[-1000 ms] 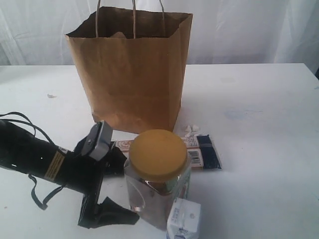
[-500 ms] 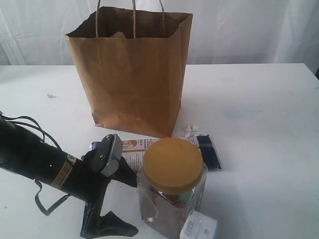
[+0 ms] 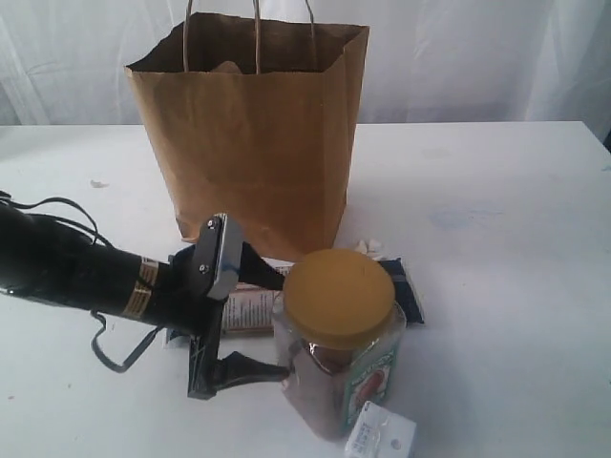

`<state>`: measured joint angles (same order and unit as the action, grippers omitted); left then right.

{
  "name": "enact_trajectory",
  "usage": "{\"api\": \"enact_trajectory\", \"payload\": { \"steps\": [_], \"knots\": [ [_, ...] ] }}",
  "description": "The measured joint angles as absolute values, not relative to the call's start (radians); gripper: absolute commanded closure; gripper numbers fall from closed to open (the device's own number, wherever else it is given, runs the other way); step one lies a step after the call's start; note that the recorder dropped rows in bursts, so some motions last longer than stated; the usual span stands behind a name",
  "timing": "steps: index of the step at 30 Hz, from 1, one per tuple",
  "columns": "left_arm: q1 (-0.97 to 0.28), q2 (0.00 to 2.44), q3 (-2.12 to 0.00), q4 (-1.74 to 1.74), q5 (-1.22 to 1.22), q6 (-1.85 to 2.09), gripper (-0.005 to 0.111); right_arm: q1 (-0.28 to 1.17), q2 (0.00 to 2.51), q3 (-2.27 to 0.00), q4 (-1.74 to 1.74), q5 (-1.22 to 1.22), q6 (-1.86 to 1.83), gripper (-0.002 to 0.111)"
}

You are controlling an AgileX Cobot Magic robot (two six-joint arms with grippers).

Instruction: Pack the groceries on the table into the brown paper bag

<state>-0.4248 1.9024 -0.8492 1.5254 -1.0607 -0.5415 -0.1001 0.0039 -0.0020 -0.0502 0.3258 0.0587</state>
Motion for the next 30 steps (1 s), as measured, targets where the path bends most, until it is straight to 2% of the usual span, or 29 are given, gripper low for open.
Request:
{"api": "enact_trajectory", "payload": {
  "steps": [8, 22, 30],
  "knots": [
    [-0.425, 1.904, -0.993, 1.602, -1.195, -0.784, 0.002, -0.100, 0.004, -0.002, -0.050, 0.326, 0.059, 0.108],
    [-0.425, 1.898, -1.009, 1.698, -1.208, -0.839, 0.002, -0.100, 0.004, -0.002, -0.050, 0.326, 0.059, 0.108],
    [-0.397, 1.761, -1.009, 1.722, -1.135, -0.995, 0.002, -0.100, 0.004, -0.002, -0.050, 0.326, 0.059, 0.108]
  ]
}}
